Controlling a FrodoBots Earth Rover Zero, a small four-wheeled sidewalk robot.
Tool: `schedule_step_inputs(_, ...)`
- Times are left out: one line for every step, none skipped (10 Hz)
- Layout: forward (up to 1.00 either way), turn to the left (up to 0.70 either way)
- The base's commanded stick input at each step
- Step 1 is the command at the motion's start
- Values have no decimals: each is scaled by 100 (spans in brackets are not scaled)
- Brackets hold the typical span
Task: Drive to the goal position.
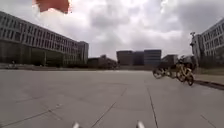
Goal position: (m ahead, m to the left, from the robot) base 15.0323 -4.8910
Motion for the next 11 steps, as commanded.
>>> schedule_step_inputs(60, 0)
schedule_step_inputs(60, 0)
schedule_step_inputs(60, 0)
schedule_step_inputs(60, 0)
schedule_step_inputs(60, 0)
schedule_step_inputs(60, 0)
schedule_step_inputs(60, 0)
schedule_step_inputs(60, 0)
schedule_step_inputs(60, 0)
schedule_step_inputs(60, 0)
schedule_step_inputs(60, 0)
